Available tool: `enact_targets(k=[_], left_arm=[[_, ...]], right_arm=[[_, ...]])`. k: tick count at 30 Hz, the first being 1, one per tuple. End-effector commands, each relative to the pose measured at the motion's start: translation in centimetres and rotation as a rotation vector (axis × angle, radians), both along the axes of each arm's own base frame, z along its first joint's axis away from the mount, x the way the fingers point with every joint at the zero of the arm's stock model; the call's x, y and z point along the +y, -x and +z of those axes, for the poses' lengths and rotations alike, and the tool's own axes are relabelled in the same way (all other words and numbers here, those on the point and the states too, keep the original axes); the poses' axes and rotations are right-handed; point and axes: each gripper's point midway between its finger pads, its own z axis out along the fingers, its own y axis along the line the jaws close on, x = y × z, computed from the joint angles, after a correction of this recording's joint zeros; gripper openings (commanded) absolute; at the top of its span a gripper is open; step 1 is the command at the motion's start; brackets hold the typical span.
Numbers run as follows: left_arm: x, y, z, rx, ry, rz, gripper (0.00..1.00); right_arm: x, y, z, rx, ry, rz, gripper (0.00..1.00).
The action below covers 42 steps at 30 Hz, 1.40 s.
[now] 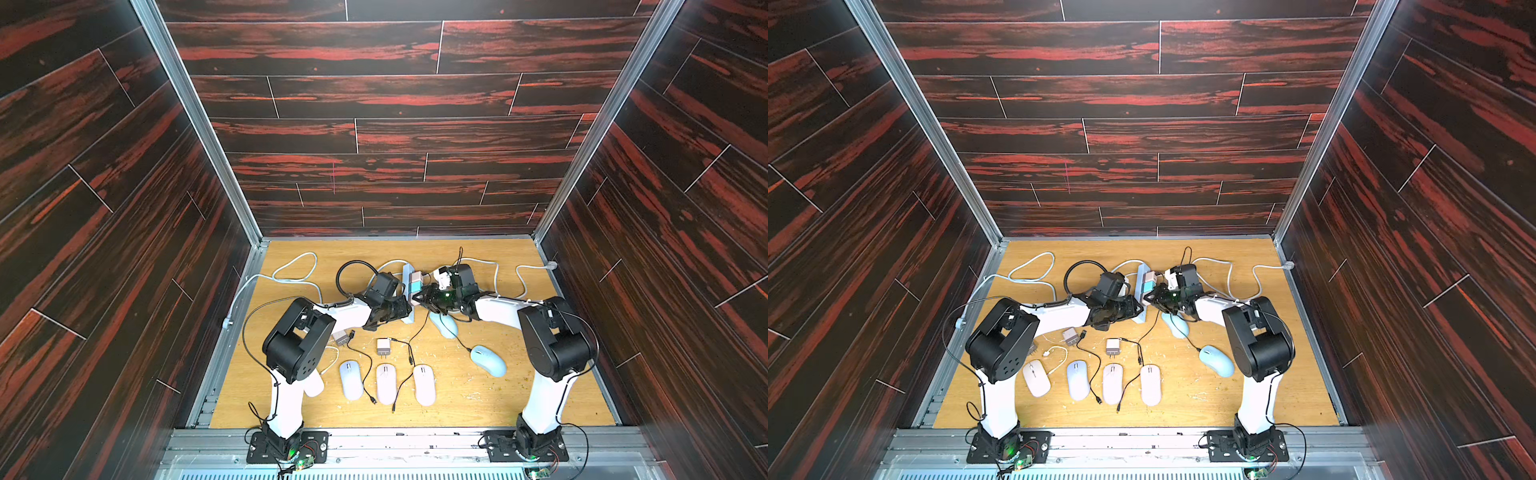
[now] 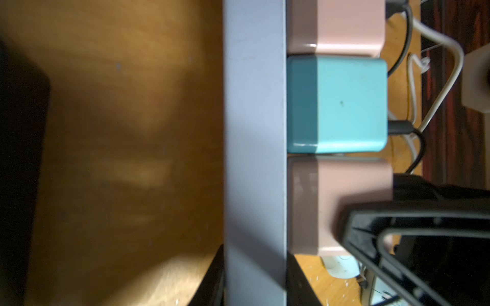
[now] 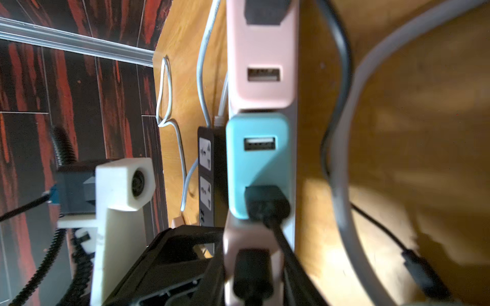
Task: Unplug the wireless mouse
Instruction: Place the power cord at the center of the board.
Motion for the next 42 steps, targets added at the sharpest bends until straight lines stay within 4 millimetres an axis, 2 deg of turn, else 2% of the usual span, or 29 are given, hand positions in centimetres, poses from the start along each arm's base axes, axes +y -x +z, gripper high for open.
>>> enact_targets(k=[1, 6, 11, 18, 21, 26, 31, 36, 38, 39, 42], left_arm=[[0.7, -1.7, -0.6, 0.023, 0.028, 0.046, 0.0], [1.2, -2.3, -1.2, 0.035, 0.026, 0.073, 0.0], [2.3, -2.1, -2.4, 0.058, 0.009, 0.11, 0.0], [3.4, -1.9, -3.1, 0.066, -0.025, 0.139, 0.0], [3.9, -1.8, -3.6, 0.074, -0.035, 0.151, 0.0], [4.2, -1.8, -4.2, 0.085, -0.044, 0.158, 0.0], [4.7, -1.8, -4.7, 0.091, -0.062, 0.174, 0.0], [5.2, -1.8, -5.0, 0.1, -0.074, 0.197, 0.0], [5.3, -1.8, -5.1, 0.102, -0.08, 0.203, 0.0], [5.5, -1.7, -5.2, 0.105, -0.086, 0.206, 0.0], [5.7, -1.7, -5.4, 0.106, -0.095, 0.214, 0.0]], right_arm=[[1.1, -1.8, 2.2, -0.087, -0.026, 0.046, 0.12], [1.1, -1.8, 1.7, -0.076, -0.03, 0.034, 0.1], [0.7, -1.4, 2.7, -0.11, -0.06, 0.011, 0.07], [-1.1, -1.5, 2.5, -0.111, 0.023, -0.062, 0.0], [-0.9, -1.1, 3.3, -0.118, -0.045, -0.053, 0.0], [-1.9, -1.0, 3.2, -0.106, 0.024, -0.079, 0.0], [-1.4, -0.7, 3.9, -0.111, -0.019, -0.049, 0.0], [-4.1, -0.9, 2.1, -0.067, 0.135, -0.16, 0.0], [-4.5, -0.8, 1.9, -0.065, 0.164, -0.163, 0.0], [-4.4, -0.7, 2.0, -0.069, 0.155, -0.159, 0.0], [-2.4, -0.1, 3.7, -0.106, 0.004, -0.073, 0.0]])
